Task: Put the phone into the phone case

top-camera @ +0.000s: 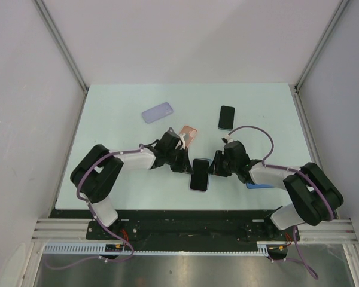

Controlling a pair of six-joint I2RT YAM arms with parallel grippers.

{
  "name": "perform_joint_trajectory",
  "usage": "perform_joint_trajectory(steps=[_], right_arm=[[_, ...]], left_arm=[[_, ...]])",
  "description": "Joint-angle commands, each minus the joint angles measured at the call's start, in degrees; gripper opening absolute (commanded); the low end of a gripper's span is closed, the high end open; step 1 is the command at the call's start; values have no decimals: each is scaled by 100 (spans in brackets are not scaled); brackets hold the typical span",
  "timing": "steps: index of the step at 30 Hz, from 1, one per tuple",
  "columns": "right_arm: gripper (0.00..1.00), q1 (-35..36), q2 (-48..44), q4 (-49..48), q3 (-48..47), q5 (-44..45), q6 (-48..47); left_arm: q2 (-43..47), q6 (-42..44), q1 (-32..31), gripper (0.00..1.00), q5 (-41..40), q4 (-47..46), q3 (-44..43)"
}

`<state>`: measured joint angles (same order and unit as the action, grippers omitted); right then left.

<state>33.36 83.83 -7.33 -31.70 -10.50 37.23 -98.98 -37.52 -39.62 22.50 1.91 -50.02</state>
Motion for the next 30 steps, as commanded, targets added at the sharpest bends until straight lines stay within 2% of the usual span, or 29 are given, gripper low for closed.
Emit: perform_joint_trajectory(steps=[1, 6, 10, 17, 20, 27, 30], right_arm=[[30, 100, 256, -242, 33, -267, -129], [33, 118, 327, -532, 112, -558, -173], [34, 118, 406, -681, 112, -777, -208], [36, 91, 476, -691, 112, -813, -243], [39, 39, 397, -551, 112, -778, -208], [49, -76, -217, 38, 112, -691, -137], [49, -84, -350, 188, 112, -620, -111]], left_arm=[[-201, 25, -318, 7, 27, -481, -429], [-297, 235, -450, 7, -246, -279, -684], [-333, 289, -538, 15, -404, -235, -808], [-236, 254, -538, 36, -422, -350, -737], [-149, 219, -538, 44, -606, -61, -772], [466, 157, -521, 58, -888, 292, -457], [739, 96, -521, 61, -993, 415, -369]])
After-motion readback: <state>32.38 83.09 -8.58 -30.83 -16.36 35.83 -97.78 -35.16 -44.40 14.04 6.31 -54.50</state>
